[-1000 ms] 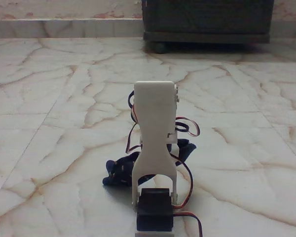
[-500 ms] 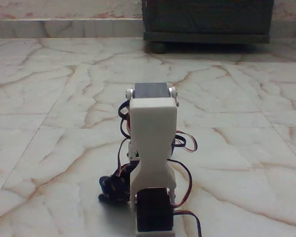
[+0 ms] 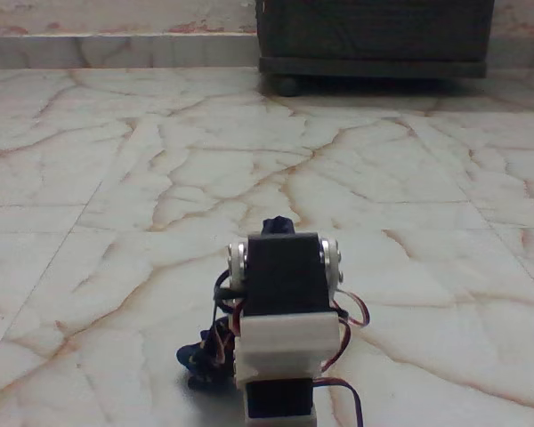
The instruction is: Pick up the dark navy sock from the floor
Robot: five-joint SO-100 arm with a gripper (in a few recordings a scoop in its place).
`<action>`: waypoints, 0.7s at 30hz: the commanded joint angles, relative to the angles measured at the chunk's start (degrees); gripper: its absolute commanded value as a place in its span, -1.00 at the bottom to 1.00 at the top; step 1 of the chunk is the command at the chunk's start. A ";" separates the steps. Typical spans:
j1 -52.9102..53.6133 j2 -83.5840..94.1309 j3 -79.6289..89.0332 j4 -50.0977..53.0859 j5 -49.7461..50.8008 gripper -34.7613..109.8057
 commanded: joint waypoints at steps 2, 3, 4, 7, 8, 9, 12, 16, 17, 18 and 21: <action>0.18 2.99 0.18 -2.55 -9.58 -0.52; 0.53 3.25 0.18 -4.13 -13.18 -0.52; 0.62 3.34 0.18 -6.24 -16.17 -0.52; 1.41 3.52 0.18 -15.38 -18.90 -0.52; 2.29 3.52 0.18 -18.63 -19.60 -0.52; 3.16 3.52 0.18 -22.06 -20.74 -0.52; 4.66 3.60 0.18 -29.18 -24.52 -0.52; 6.42 3.60 0.18 -29.27 -29.27 -0.52; 6.42 3.60 0.18 -29.36 -29.18 -0.52; 6.77 3.60 0.18 -29.44 -29.36 -0.52; 7.47 3.52 0.18 -28.12 -28.92 -0.52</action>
